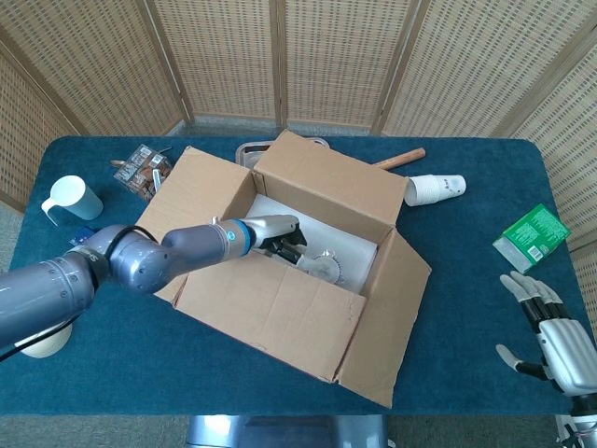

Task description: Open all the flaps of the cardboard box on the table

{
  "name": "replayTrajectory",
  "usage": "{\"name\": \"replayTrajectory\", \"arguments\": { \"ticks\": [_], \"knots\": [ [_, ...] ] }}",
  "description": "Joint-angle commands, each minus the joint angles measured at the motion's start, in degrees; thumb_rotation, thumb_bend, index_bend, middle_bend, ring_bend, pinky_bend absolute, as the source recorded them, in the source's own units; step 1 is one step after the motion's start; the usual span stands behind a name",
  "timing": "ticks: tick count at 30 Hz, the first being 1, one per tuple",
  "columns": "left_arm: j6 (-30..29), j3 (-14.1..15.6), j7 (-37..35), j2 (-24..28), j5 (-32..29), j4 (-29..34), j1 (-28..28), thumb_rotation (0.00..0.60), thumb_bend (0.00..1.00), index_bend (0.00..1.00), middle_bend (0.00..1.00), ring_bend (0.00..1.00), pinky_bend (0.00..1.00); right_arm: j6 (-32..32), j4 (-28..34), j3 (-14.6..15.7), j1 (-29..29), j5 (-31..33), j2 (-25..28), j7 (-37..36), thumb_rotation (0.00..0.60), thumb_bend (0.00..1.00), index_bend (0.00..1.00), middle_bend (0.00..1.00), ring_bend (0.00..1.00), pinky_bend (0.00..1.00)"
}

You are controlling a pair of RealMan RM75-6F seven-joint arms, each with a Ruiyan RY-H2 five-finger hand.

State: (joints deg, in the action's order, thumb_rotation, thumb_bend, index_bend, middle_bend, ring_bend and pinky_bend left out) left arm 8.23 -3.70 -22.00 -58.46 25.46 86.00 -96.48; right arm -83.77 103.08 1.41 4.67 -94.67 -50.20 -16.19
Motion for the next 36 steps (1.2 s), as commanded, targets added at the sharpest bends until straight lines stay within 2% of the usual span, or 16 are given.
{"name": "replayTrajectory", "arguments": {
  "ticks": [1,11,16,19,22,31,36],
  "knots": [
    [2.49,-3.11,-1.1,1.52,1.12,0.46,2.3,0.285,0.0,0.66,0.53,0.37,0.66,0.09,0.05,0.06,0.04,-0.09,-0.06,0.14,0.6,0.24,0.0,0.0,0.0,0.0],
    [11.96,-15.37,0.0,3.86,1.37,1.05,10.88,0.287,0.0,0.66,0.53,0.37,0.66,0.21,0.41,0.23,0.03,-0.25,-0.27,0.99,0.6,0.24,0.0,0.0,0.0,0.0],
    [21.09,-24.86,2.65,3.82,-1.73,0.98,17.78,0.291,0.0,0.66,0.53,0.37,0.66,-0.23,0.38,0.27,-0.15,-0.38,-0.2,0.77,0.6,0.24,0.0,0.0,0.0,0.0],
    [25.06,-28.24,4.23,3.02,-2.51,-0.08,20.49,0.292,0.0,0.66,0.53,0.37,0.66,-0.12,0.34,0.3,-0.09,-0.42,-0.21,0.76,0.6,0.24,0.0,0.0,0.0,0.0],
    [27.98,-30.84,5.3,2.43,-3.04,-0.56,22.61,0.292,0.0,0.66,0.53,0.37,0.66,-0.02,0.35,0.31,-0.04,-0.37,-0.2,0.81,0.6,0.25,0.0,0.0,0.0,0.0],
    [32.72,-35.9,6.22,1.88,-3.61,-1.13,26.64,0.287,0.0,0.66,0.54,0.38,0.66,0.14,0.31,0.3,0.02,-0.19,-0.36,1.05,0.6,0.25,0.0,0.0,0.0,0.0],
    [37.25,-37.11,6.11,1.26,-4.27,-2.1,28.22,0.29,0.0,0.66,0.55,0.38,0.66,0.26,0.24,0.37,0.03,-0.18,-0.53,1.34,0.6,0.25,0.0,0.0,0.0,0.0]
  ]
}}
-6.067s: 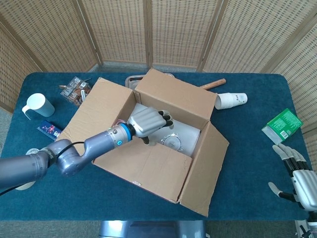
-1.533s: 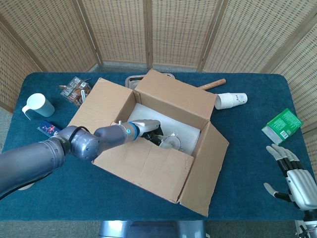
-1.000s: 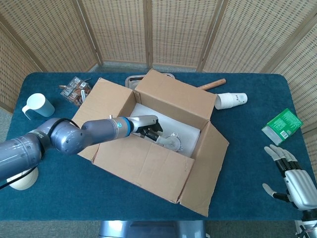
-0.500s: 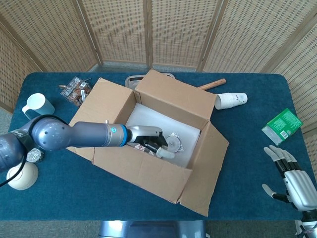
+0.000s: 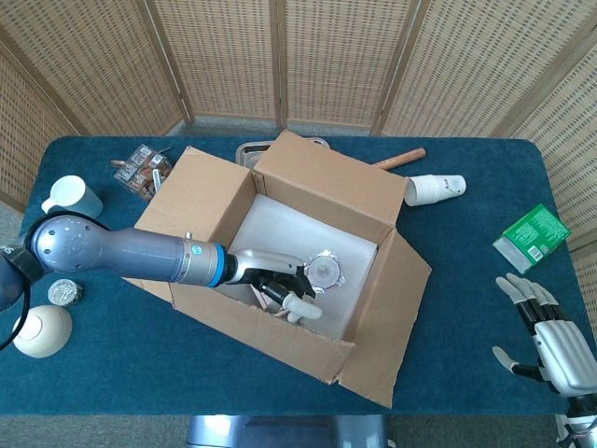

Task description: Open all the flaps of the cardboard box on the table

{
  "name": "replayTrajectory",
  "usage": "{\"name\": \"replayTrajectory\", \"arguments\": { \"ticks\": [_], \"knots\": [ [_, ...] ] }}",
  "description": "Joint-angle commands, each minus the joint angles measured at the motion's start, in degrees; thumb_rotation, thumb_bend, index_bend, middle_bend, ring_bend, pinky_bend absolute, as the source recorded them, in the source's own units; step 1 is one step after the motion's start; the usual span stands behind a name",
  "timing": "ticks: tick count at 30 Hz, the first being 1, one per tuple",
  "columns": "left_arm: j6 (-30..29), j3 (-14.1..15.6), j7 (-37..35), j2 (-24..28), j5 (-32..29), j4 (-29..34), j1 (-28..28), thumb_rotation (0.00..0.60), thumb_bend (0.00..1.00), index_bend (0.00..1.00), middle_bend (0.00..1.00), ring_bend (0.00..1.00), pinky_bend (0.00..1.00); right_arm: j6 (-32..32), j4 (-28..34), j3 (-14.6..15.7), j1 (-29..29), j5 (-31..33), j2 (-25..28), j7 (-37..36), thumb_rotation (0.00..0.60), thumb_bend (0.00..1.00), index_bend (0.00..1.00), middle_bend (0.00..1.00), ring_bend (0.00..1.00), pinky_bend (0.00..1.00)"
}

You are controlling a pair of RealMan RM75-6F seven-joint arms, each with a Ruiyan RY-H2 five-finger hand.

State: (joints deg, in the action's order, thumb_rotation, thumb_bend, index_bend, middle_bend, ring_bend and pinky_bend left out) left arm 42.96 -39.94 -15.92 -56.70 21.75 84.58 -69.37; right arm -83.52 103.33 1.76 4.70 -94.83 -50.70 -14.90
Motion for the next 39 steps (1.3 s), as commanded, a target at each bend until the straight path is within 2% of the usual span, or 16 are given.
{"name": "replayTrajectory", "arguments": {
  "ticks": [1,11,17,25,31,35,37,39],
  "knots": [
    [3.76,-1.11,0.21,-0.79,-0.8,-0.88,1.61,0.29,0.0,0.66,0.55,0.38,0.67,-0.01,-0.01,0.04,-0.01,-0.07,-0.06,0.11,0.6,0.25,0.0,0.0,0.0,0.0],
    [7.25,-3.69,3.85,-3.06,-2.77,0.41,7.54,0.269,0.0,0.65,0.55,0.38,0.67,-0.2,-0.03,0.21,-0.22,-0.14,-0.18,0.39,0.6,0.25,0.0,0.0,0.0,0.0],
    [8.19,-3.96,5.0,-3.82,-2.22,1.66,9.36,0.269,0.0,0.65,0.55,0.38,0.67,-0.12,-0.08,0.3,-0.22,-0.23,-0.29,0.48,0.6,0.25,0.0,0.0,0.0,0.0],
    [8.9,-2.99,6.07,-5.2,-0.84,3.89,10.61,0.27,0.0,0.65,0.55,0.38,0.67,-0.4,-0.06,0.41,-0.41,-0.34,-0.27,0.48,0.6,0.25,0.0,0.0,0.0,0.0],
    [8.66,0.26,6.04,-5.79,2.64,5.87,10.51,0.267,0.0,0.64,0.54,0.38,0.66,-0.56,-0.09,0.53,-0.53,-0.52,-0.19,0.39,0.6,0.25,0.0,0.0,0.0,0.0],
    [7.78,2.02,5.06,-5.4,4.77,6.21,9.78,0.257,0.0,0.63,0.52,0.36,0.58,-0.71,-0.18,0.63,-0.63,-0.68,-0.25,0.35,0.6,0.25,0.0,0.0,0.0,0.0],
    [5.24,1.41,6.08,-4.62,5.68,6.87,10.45,0.253,0.0,0.63,0.5,0.33,0.51,-0.79,-0.11,0.64,-0.65,-0.78,-0.18,0.35,0.6,0.25,0.0,0.0,0.0,0.0],
    [-0.09,0.02,8.25,-2.9,7.25,9.27,12.46,0.245,0.0,0.62,0.45,0.28,0.43,-0.77,-0.11,0.63,-0.65,-0.75,-0.19,0.4,0.6,0.25,0.0,0.0,0.0,0.0]
  ]
}}
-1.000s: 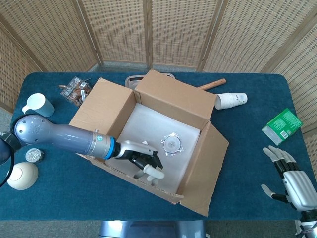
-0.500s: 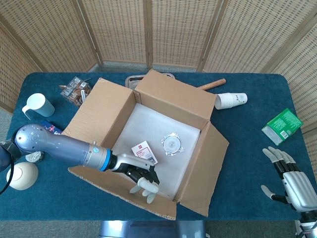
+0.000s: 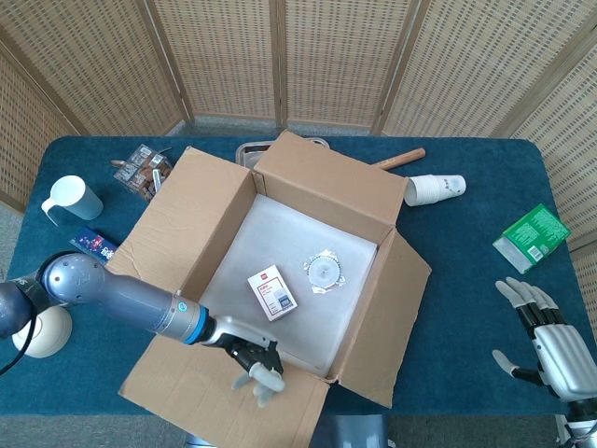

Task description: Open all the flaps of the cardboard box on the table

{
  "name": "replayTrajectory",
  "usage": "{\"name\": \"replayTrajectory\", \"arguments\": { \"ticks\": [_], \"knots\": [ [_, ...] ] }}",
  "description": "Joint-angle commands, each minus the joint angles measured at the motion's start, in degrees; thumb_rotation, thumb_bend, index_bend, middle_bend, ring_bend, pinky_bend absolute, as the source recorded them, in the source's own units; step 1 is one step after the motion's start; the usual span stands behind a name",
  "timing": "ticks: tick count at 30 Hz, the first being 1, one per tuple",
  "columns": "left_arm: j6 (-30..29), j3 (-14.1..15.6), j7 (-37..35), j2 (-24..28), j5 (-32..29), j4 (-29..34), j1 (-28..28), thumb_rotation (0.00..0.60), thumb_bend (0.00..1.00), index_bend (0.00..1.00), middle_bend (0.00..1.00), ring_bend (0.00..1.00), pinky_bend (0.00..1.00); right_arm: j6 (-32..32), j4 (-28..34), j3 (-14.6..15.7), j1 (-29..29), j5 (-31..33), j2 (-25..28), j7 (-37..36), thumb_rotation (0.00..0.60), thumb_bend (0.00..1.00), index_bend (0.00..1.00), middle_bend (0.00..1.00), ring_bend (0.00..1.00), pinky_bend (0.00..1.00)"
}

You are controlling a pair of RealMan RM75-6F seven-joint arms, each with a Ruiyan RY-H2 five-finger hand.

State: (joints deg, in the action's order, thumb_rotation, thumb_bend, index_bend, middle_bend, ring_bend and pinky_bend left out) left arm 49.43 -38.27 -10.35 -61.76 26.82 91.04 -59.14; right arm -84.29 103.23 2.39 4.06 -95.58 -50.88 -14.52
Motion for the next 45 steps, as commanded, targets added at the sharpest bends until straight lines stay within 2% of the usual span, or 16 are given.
{"name": "replayTrajectory", "arguments": {
  "ticks": [1,3,5,11,15,19,21,23,26,30,33,36,39,41,45],
  "knots": [
    [-11.86,-3.03,4.95,3.64,3.99,4.2,4.0,0.239,0.0,0.61,0.42,0.26,0.39,0.12,-0.05,0.05,0.02,-0.01,-0.05,0.08,0.6,0.25,0.0,0.0,0.0,0.0],
    [-22.28,-4.89,8.64,5.56,6.59,9.58,9.04,0.221,0.0,0.58,0.36,0.22,0.34,0.34,-0.12,0.13,0.09,-0.06,-0.21,0.26,0.6,0.25,0.0,0.0,0.0,0.0],
    [-28.55,-5.62,10.0,6.41,8.24,12.5,12.04,0.206,0.0,0.52,0.29,0.19,0.31,0.45,-0.11,0.17,0.12,-0.11,-0.28,0.38,0.6,0.25,0.0,0.0,0.0,0.0],
    [-42.33,-6.89,12.45,7.93,14.2,16.66,18.21,0.184,0.03,0.36,0.09,0.09,0.26,0.39,0.11,0.21,0.1,-0.2,-0.33,0.71,0.6,0.25,0.0,0.0,0.0,0.0],
    [-51.88,-8.9,13.87,8.87,19.67,19.92,24.22,0.184,0.08,0.31,0.05,0.05,0.22,0.35,0.2,0.31,0.08,-0.46,-0.34,0.86,0.6,0.25,0.0,0.0,0.0,0.0],
    [-56.44,-11.01,12.81,9.97,24.24,21.73,29.73,0.193,0.13,0.29,0.03,0.04,0.22,0.4,0.31,0.5,0.12,-0.91,-0.42,1.07,0.6,0.25,0.0,0.0,0.0,0.0],
    [-58.29,-11.95,12.29,10.64,26.85,22.43,32.53,0.231,0.18,0.27,0.02,0.02,0.21,0.38,0.4,0.6,0.11,-1.15,-0.44,1.25,0.6,0.25,0.0,0.0,0.0,0.0],
    [-60.03,-12.98,11.44,11.85,30.11,23.18,36.07,0.312,0.22,0.23,0.0,0.0,0.18,0.31,0.54,0.71,0.08,-1.44,-0.46,1.46,0.6,0.25,0.0,0.0,0.0,0.0],
    [-62.61,-13.77,10.65,13.55,35.1,23.59,40.45,0.41,0.24,0.17,0.0,0.0,0.11,0.21,0.74,0.81,0.04,-1.71,-0.46,1.7,0.6,0.25,0.0,0.0,0.0,0.0],
    [-68.73,-13.71,8.29,15.63,43.49,23.59,47.09,0.493,0.24,0.11,0.0,0.0,0.09,0.29,0.89,0.89,0.07,-1.79,-0.5,2.05,0.6,0.25,0.0,0.0,0.0,0.0],
    [-75.98,-11.67,4.67,15.95,51.87,21.9,51.88,0.534,0.23,0.09,0.0,0.0,0.08,0.41,0.98,0.88,0.12,-1.76,-0.6,2.47,0.6,0.25,0.0,0.0,0.0,0.0],
    [-83.11,-7.67,-1.16,15.48,60.1,18.93,54.61,0.539,0.23,0.08,0.0,0.0,0.07,0.49,1.14,0.9,0.14,-1.81,-0.75,3.07,0.6,0.25,0.0,0.0,0.0,0.0],
    [-93.59,-1.05,-9.07,14.94,69.74,13.53,57.26,0.543,0.23,0.08,0.0,0.0,0.07,0.35,1.61,0.92,0.07,-1.96,-0.77,3.78,0.6,0.25,0.0,0.0,0.0,0.0],
    [-98.73,2.34,-12.17,14.62,73.67,10.51,57.78,0.545,0.23,0.08,0.0,0.0,0.07,0.06,1.76,0.88,-0.07,-1.92,-0.75,4.05,0.6,0.25,0.0,0.0,0.0,0.0],
    [-108.27,9.24,-13.64,13.52,77.56,5.25,59.73,0.571,0.23,0.08,0.0,0.0,0.06,-1.41,1.88,0.39,-0.64,-1.67,-0.67,5.14,0.6,0.25,0.0,0.0,0.0,0.0]
  ]
}}
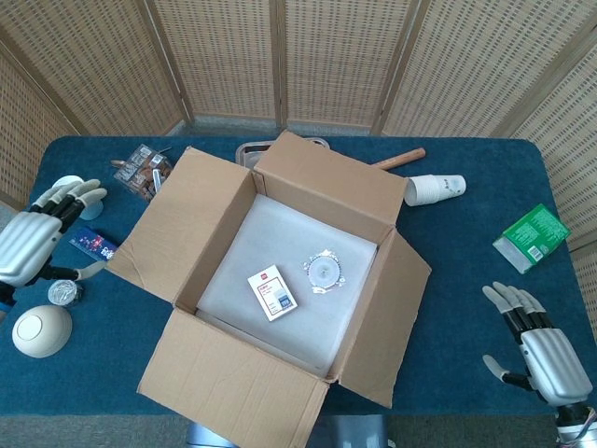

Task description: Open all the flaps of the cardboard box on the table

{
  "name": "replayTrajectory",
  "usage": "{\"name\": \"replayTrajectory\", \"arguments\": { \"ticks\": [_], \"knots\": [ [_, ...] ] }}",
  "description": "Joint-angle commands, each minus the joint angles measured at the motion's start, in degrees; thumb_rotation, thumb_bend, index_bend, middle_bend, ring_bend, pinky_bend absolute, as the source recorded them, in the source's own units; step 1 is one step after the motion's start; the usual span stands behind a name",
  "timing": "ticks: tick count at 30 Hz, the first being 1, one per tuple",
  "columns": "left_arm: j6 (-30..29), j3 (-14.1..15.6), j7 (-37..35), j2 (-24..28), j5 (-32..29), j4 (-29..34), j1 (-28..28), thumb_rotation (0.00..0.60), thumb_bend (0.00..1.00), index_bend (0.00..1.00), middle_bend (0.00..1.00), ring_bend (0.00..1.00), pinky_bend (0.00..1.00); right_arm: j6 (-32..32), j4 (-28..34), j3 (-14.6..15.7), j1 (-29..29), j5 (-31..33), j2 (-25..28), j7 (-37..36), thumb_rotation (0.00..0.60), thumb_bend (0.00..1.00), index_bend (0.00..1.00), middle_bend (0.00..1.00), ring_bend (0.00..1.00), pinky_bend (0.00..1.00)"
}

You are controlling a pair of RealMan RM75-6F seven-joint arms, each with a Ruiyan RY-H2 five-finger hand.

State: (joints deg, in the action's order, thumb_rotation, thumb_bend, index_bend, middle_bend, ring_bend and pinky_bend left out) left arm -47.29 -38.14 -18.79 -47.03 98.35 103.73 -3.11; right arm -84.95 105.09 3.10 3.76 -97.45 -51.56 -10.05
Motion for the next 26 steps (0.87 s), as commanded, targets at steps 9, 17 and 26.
{"name": "replayTrajectory", "arguments": {
  "ticks": [9,17,26],
  "knots": [
    [-24.26,17.68,1.35,-4.95,6.15,-10.66,6.71,0.6,0.23,0.08,0.0,0.0,0.0,-1.78,-0.74,-2.26,-1.13,4.25,-1.33,6.7,0.6,0.24,0.0,0.0,0.0,0.0],
    [-29.22,24.24,10.72,-9.15,4.24,-11.03,8.11,0.6,0.23,0.17,0.0,0.0,0.0,-2.8,-1.29,-4.0,-1.73,7.53,-3.01,12.66,0.6,0.18,0.0,0.0,0.0,0.0],
    [-30.62,29.3,13.66,-12.72,3.8,-12.32,6.88,0.6,0.23,0.14,0.0,0.0,0.0,-6.4,-2.35,-5.46,-3.12,8.25,-4.59,14.08,0.6,0.17,0.0,0.0,0.0,0.0]
  ]
}}
